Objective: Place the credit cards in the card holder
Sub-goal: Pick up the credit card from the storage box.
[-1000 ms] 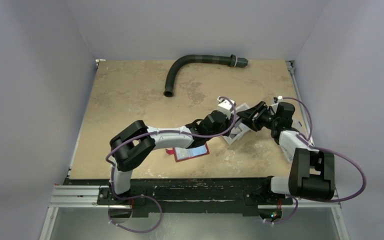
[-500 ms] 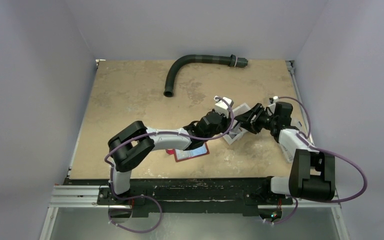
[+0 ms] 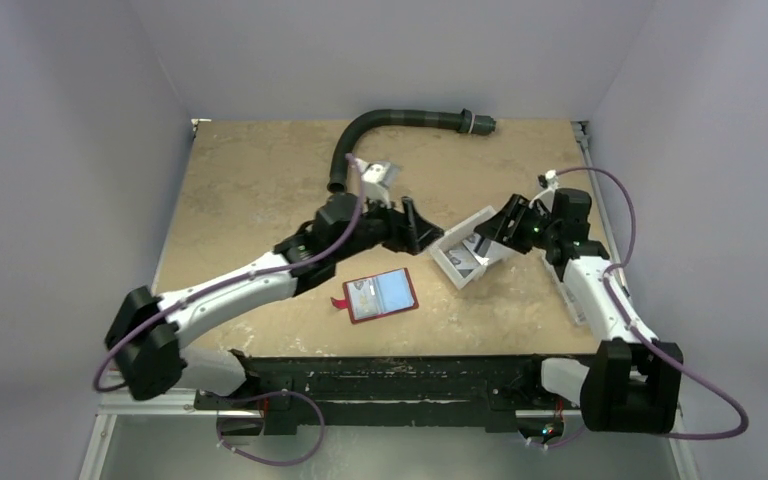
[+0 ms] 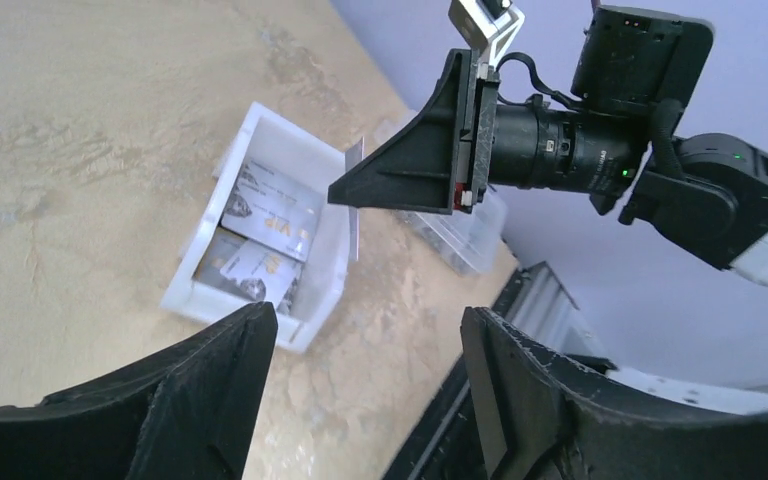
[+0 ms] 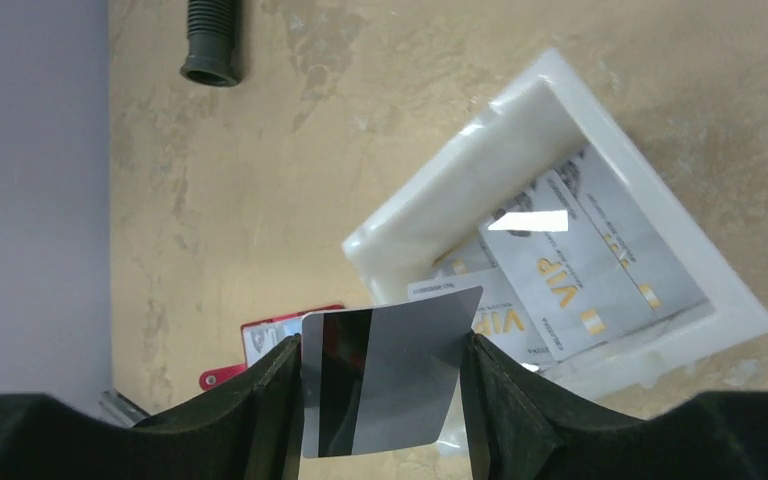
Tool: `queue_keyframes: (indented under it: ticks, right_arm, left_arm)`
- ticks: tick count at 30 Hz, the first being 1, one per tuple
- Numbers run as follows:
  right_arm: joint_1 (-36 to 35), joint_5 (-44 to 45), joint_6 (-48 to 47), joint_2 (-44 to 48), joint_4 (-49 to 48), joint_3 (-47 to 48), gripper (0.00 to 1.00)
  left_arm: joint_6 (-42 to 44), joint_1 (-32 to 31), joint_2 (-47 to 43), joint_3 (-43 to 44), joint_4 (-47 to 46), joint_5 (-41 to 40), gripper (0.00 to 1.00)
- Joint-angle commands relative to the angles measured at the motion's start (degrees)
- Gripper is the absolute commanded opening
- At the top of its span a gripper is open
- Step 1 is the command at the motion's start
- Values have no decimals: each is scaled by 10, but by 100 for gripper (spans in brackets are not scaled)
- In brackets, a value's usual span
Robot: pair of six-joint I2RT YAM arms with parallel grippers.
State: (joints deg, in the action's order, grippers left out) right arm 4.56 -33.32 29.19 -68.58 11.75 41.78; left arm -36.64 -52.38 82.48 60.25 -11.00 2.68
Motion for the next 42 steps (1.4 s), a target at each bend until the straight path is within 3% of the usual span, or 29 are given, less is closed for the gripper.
queue_keyframes:
  ticks: [1, 7, 14, 16, 18, 22, 26, 33, 36, 42]
  right_arm:
    - [-76, 69, -31, 51, 49, 41, 26]
    - [-253, 110, 121, 64, -29, 13, 26]
    - [-397, 174, 283, 4, -141, 2, 23]
    - [-428, 191, 304, -17, -150, 10, 23]
    - [-453, 209, 326, -35, -158, 15, 22]
    - [-483, 233, 355, -49, -166, 17, 22]
    - [-493, 244, 360, -51, -165, 21, 23]
    - [-501, 241, 352, -57, -160, 22, 23]
    - [-504, 240, 350, -58, -163, 23, 24]
    - [-512, 234, 340, -54, -170, 25, 26]
  left_arm:
    - [-99, 39, -113, -91, 34, 109, 74]
    - [-171, 45, -217, -174, 11, 123, 76]
    - [-174, 41, -255, -225, 25, 102, 74]
    - [-149, 28, -260, -216, 66, 60, 74]
    - [-120, 0, -265, -198, 142, -10, 67]
    - [-86, -53, -263, -159, 235, -128, 52]
    - [-84, -64, -276, -153, 260, -155, 47]
    - [-93, -65, -334, -162, 297, -186, 75]
    - [-95, -65, -322, -162, 301, -176, 78]
    - [-110, -65, -268, -162, 283, -152, 51]
